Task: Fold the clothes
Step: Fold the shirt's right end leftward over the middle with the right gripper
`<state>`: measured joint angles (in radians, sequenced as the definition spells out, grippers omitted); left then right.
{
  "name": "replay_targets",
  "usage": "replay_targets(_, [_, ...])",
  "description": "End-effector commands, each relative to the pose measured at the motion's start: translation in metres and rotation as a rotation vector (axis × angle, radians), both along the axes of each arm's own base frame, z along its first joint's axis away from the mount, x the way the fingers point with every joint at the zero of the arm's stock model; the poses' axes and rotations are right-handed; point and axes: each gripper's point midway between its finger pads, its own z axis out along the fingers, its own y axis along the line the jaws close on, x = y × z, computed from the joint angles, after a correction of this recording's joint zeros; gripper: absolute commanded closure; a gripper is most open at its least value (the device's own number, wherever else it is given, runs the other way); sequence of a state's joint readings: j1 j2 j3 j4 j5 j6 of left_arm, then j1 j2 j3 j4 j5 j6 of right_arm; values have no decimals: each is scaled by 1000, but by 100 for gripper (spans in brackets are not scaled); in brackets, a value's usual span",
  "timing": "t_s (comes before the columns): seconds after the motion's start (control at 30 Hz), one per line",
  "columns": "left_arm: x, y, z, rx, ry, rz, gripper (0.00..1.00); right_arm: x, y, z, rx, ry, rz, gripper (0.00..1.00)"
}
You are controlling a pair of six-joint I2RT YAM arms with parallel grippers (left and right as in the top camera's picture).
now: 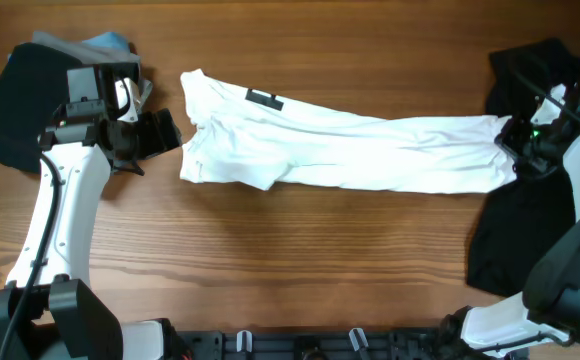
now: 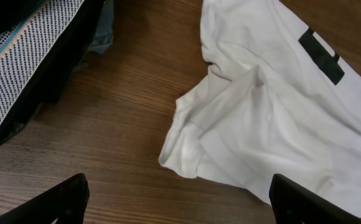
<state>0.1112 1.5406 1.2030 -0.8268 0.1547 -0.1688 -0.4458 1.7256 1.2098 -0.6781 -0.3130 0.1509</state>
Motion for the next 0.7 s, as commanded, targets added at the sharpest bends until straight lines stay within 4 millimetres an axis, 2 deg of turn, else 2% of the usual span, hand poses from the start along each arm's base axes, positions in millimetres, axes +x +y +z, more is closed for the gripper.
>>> replay_targets(0.0, [3, -4, 12, -22, -35, -17, 8, 8, 36, 10, -21, -10, 134, 96])
replay_targets(0.1, [3, -5, 12, -29, -37, -20, 8, 14, 89, 9, -10, -1, 257, 96])
replay_targets(0.13, [3, -5, 12, -29, -37, -20, 8, 15, 100, 9, 2, 0, 263, 96])
replay_targets(0.3, [3, -5, 12, -29, -37, -20, 8, 27, 186, 22, 99, -75, 418, 96])
replay_targets(0.4, [3, -5, 12, -29, -36, -20, 8, 35, 248, 38, 176, -161, 506, 96])
replay_targets(0.5, [3, -5, 12, -29, -35, -19, 8, 41, 313, 51, 176, -259, 570, 96])
replay_targets(0.63, [2, -5, 12, -29, -29, -20, 8, 37, 359, 49, 193, -292, 596, 95])
replay_targets(0.67, [2, -5, 11, -30, -29, -20, 8, 38, 362, 44, 189, -282, 581, 94])
